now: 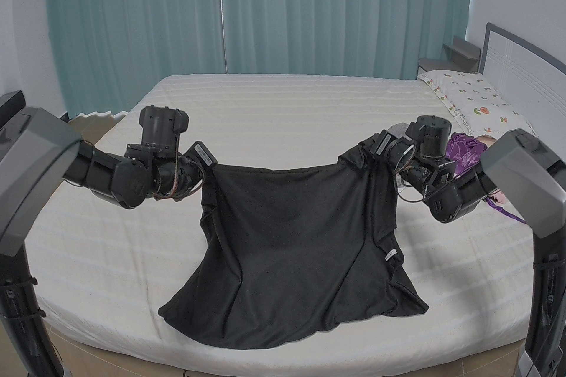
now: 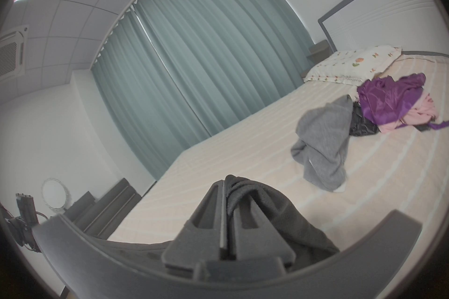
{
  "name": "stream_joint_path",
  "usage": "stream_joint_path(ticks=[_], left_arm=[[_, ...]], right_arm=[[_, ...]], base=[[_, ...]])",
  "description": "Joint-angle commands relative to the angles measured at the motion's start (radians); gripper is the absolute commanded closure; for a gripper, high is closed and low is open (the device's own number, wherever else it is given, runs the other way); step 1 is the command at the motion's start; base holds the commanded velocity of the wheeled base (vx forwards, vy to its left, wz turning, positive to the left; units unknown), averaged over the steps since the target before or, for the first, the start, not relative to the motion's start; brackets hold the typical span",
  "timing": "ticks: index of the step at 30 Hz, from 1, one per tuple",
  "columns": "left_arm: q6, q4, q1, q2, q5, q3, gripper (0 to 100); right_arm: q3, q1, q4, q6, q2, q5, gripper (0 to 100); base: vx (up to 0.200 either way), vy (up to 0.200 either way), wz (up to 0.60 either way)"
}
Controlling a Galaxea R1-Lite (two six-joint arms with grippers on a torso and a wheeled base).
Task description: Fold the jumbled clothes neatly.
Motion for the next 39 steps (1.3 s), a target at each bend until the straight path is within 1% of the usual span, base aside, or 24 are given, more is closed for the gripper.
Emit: stream_joint_path(ticks=[1, 5, 6, 7, 12, 15, 17, 20, 21, 22, 25, 26, 28, 30, 31, 32, 36, 37, 39], left_arm=[[-0.005, -0.037, 0.008, 0.144, 0.001, -0.014, 100], [-0.005, -0.088, 0.008, 0.198, 0.003, -0.014, 100], [-0.005, -0.097, 0.008, 0.215, 0.001, -0.015, 0], [-0.008, -0.102, 0.008, 0.231, 0.001, -0.025, 0], [-0.024, -0.102, 0.007, 0.294, 0.003, -0.058, 0], [-0.024, -0.103, 0.011, 0.327, 0.014, -0.075, 0], [-0.024, -0.111, 0.030, 0.327, 0.031, -0.084, 0], [-0.024, -0.134, 0.046, 0.343, 0.081, -0.101, 0], [-0.024, -0.135, 0.048, 0.345, 0.084, -0.101, 0], [-0.022, -0.155, 0.056, 0.356, 0.118, -0.103, 0], [-0.024, -0.188, 0.066, 0.365, 0.135, -0.101, 0], [-0.027, -0.186, 0.073, 0.363, 0.133, -0.091, 0], [-0.028, -0.180, 0.079, 0.356, 0.121, -0.064, 0], [-0.027, -0.181, 0.088, 0.340, 0.103, -0.034, 0], [-0.027, -0.181, 0.088, 0.340, 0.103, -0.034, 0], [-0.028, -0.181, 0.099, 0.313, 0.078, -0.005, 0], [-0.050, -0.189, 0.125, 0.219, -0.026, 0.115, 0], [-0.065, -0.191, 0.129, 0.192, -0.057, 0.153, 0], [-0.082, -0.194, 0.134, 0.144, -0.092, 0.218, 0]], right_arm=[[-0.040, 0.000, -0.020, -0.001, 0.154, -0.035, 100], [-0.062, -0.002, -0.020, -0.003, 0.189, -0.052, 100], [-0.063, -0.004, -0.020, -0.004, 0.201, -0.052, 100], [-0.069, -0.004, -0.020, -0.007, 0.215, -0.052, 0], [-0.083, -0.005, -0.008, -0.009, 0.269, -0.052, 0], [-0.083, -0.022, -0.006, -0.011, 0.299, -0.055, 0], [-0.092, -0.037, -0.014, -0.012, 0.298, -0.070, 0], [-0.174, -0.060, -0.037, -0.003, 0.310, -0.123, 0], [-0.181, -0.062, -0.040, -0.003, 0.310, -0.126, 0], [-0.229, -0.076, -0.043, -0.001, 0.329, -0.164, 0], [-0.218, -0.083, -0.035, -0.001, 0.330, -0.170, 0], [-0.186, -0.088, -0.035, -0.001, 0.324, -0.167, 0], [-0.140, -0.088, -0.035, 0.002, 0.310, -0.155, 0], [-0.091, -0.088, -0.035, 0.005, 0.287, -0.126, 0], [-0.091, -0.088, -0.035, 0.005, 0.287, -0.126, 0], [-0.040, -0.089, -0.035, 0.017, 0.257, -0.093, 0], [0.070, -0.083, -0.031, 0.078, 0.177, -0.009, 0], [0.104, -0.082, -0.031, 0.088, 0.160, 0.015, 0], [0.158, -0.079, -0.031, 0.095, 0.138, 0.054, 0]], base=[[0.000, 0.000, 0.00], [0.000, 0.000, 0.00], [0.000, 0.000, 0.00], [0.000, 0.000, 0.00], [0.000, 0.000, 0.00], [0.000, 0.000, 0.00], [0.000, 0.000, 0.00], [0.000, 0.000, 0.00], [0.000, 0.000, 0.00], [0.000, 0.000, 0.00], [0.000, 0.000, 0.00], [0.000, 0.000, 0.00], [0.000, 0.000, 0.00], [0.000, 0.000, 0.00], [0.000, 0.000, 0.00], [0.000, 0.000, 0.00], [0.000, 0.000, 0.00], [0.000, 0.000, 0.00], [0.000, 0.000, 0.00]])
